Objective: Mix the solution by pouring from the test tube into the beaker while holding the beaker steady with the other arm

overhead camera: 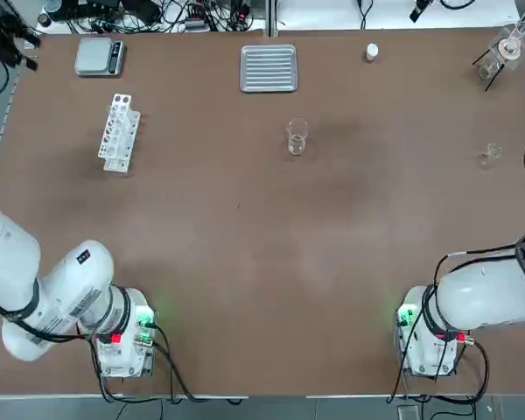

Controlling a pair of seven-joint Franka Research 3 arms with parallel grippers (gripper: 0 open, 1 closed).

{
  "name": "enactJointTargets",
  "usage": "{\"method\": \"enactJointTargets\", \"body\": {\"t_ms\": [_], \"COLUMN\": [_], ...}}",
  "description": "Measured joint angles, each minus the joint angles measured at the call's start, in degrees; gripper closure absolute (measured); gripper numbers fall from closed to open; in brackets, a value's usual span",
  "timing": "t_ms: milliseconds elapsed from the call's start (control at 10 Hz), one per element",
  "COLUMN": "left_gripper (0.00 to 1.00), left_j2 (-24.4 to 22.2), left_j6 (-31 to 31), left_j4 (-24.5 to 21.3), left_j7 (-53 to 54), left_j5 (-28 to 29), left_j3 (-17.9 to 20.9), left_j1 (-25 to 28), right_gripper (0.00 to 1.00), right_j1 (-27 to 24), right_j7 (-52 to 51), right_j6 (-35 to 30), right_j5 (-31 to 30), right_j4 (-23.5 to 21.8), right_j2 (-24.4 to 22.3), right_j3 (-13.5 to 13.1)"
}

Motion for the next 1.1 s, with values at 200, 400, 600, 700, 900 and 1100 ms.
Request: {"method": "enactJointTargets", "body": {"t_ms": [200,400,600,700,900,1100], "left_gripper": [0.0,0.0,0.0,0.0,0.0,0.0], "left_j2": [4.37,8.8,14.34,16.32,18.86,20.79], "left_j6": [-1.52,-4.64,-5.78,-6.64,-8.88,-9.15], "left_j4": [0.01,-0.07,-0.06,-0.02,0.03,0.03], "left_j7": [7.31,10.7,16.87,19.16,20.69,23.26], "left_j5": [-3.49,-7.69,-10.32,-10.58,-10.89,-12.57], "left_j3": [-0.01,-0.01,-0.21,-0.64,-1.08,-1.19], "left_j1": [0.82,1.66,1.74,1.63,0.64,0.51], "right_gripper": [0.0,0.0,0.0,0.0,0.0,0.0], "right_j1": [-0.28,-0.31,-0.33,-0.33,-0.31,-0.31], "right_j7": [-17.61,-32.23,-46.09,-49.17,-50.69,-54.65], "right_j6": [5.04,9.9,15.44,16.74,17.35,17.45], "right_j5": [8.7,17.03,26.15,29.14,32.79,40.35], "right_j4": [-1.68,-4.25,-9.19,-10.6,-11.34,-12.85], "right_j2": [3.62,7.53,10.88,12.35,14.34,16.77], "right_j3": [-0.1,-0.09,-0.1,-0.1,0.02,0.05]}}
